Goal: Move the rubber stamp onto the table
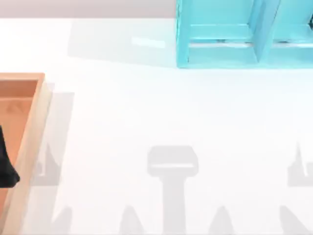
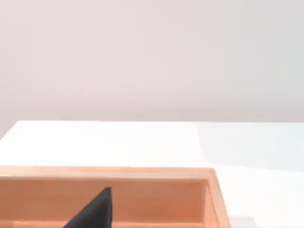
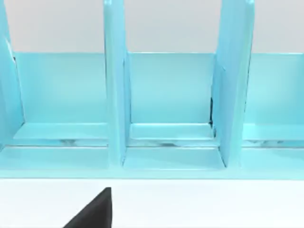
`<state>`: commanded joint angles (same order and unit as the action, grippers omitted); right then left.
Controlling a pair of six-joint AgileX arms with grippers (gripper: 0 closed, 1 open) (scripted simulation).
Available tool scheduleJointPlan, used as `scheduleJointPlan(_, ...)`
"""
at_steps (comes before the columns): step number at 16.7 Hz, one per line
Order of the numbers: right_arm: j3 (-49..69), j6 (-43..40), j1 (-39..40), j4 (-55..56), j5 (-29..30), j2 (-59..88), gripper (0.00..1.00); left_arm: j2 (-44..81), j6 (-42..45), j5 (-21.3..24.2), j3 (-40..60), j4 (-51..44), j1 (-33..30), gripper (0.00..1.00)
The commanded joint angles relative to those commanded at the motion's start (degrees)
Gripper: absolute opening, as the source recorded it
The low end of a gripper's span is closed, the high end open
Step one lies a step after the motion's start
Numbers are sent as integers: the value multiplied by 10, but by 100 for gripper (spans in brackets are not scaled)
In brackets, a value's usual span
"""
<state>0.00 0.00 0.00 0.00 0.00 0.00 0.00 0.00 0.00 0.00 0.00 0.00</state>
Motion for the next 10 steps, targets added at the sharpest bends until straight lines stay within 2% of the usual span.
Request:
scheduleJointPlan(5, 0, 0, 0, 0, 0, 0, 100, 37, 10, 1, 36, -36, 10, 100)
scheduleJointPlan(10, 0, 0, 0, 0, 0, 0, 100, 216, 51, 4, 185, -181, 51, 100)
